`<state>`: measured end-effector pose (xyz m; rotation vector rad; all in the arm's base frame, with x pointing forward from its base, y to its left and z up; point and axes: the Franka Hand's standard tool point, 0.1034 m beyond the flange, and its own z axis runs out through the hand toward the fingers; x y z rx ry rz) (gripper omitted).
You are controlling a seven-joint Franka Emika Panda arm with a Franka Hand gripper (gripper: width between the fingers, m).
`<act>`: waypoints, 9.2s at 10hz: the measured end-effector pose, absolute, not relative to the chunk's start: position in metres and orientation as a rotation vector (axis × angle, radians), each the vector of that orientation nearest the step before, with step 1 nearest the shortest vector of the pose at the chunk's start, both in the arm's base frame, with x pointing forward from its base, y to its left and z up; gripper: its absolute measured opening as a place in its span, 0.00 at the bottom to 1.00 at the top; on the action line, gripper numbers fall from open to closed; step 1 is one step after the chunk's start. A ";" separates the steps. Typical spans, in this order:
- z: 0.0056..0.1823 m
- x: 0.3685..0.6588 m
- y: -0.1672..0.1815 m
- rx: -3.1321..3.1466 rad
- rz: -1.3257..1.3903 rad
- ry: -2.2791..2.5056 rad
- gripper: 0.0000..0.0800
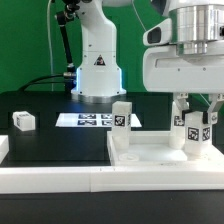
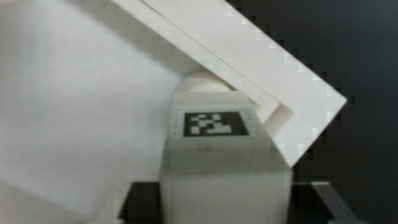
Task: Assemble square table
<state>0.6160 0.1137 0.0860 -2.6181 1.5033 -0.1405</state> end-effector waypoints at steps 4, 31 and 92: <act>0.085 0.618 0.110 -2.307 -0.103 1.877 0.36; 0.084 0.619 0.118 -3.058 -0.253 0.192 0.73; 0.080 0.620 0.120 -2.416 -0.151 1.770 0.36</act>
Offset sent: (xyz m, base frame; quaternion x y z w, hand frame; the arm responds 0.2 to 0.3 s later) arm 0.0001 -0.0013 -0.0104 -0.0019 -0.0097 0.1626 0.9866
